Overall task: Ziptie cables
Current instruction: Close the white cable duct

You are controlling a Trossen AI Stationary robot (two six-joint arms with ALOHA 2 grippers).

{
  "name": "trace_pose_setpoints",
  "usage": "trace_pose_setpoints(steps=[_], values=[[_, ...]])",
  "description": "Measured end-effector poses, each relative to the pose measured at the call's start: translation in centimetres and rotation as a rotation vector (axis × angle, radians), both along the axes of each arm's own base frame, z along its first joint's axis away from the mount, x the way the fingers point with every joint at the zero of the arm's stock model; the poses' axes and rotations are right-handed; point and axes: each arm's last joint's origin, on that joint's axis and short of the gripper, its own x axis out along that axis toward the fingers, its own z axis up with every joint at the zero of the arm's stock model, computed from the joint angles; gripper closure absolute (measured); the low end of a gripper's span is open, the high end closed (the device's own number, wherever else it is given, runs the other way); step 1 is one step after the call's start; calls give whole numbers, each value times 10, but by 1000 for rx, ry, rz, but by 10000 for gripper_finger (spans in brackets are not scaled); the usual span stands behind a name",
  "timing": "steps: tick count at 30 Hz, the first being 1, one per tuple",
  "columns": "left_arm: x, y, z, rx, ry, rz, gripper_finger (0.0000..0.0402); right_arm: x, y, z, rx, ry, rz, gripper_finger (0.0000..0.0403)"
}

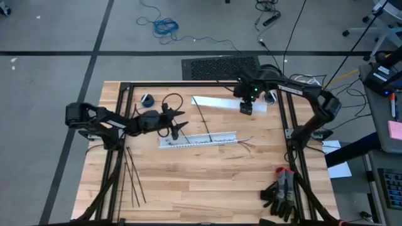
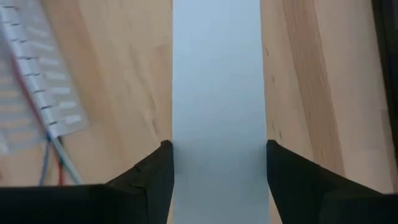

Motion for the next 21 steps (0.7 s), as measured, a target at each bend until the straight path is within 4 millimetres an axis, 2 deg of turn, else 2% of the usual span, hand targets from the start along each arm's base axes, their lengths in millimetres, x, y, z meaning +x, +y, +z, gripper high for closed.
trace_pose_setpoints(steps=[7,11,15,21], values=[[-29,8,5,15,-53,102,142,-20,25,36,-25,-48,10,259],[-36,8,7,-26,-91,105,142,-21,32,47,-69,-133,-11,289],[-31,3,12,-62,-147,-2,142,-10,36,31,-91,-218,-40,283],[-23,-4,18,-58,-164,-58,142,5,41,-27,-60,-279,-126,220]])
